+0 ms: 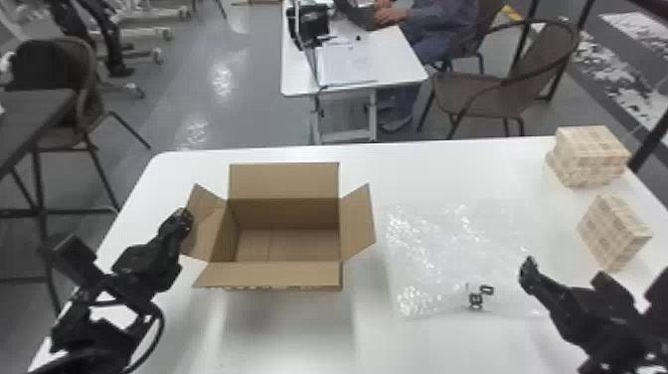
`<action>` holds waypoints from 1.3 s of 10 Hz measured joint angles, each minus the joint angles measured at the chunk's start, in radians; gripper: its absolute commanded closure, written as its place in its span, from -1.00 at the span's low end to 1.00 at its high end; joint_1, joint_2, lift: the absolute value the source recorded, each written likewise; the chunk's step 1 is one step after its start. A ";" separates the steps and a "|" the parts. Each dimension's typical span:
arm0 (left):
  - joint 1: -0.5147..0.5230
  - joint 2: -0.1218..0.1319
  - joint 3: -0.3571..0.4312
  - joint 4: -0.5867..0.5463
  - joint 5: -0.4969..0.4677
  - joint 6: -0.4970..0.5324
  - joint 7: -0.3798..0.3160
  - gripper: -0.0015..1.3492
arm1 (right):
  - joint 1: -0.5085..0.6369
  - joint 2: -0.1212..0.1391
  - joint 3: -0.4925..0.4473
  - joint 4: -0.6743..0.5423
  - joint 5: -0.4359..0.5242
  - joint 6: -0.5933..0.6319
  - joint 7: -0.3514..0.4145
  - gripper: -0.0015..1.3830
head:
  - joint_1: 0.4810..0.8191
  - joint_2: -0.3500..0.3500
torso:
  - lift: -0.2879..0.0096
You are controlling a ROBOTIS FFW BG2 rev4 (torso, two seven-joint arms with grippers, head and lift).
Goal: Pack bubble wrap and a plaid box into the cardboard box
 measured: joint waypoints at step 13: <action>-0.013 0.000 -0.060 -0.002 0.021 0.004 0.001 0.79 | -0.681 -0.008 0.024 0.186 -0.671 1.260 -0.935 -0.86 | 0.27 0.33 | 0.19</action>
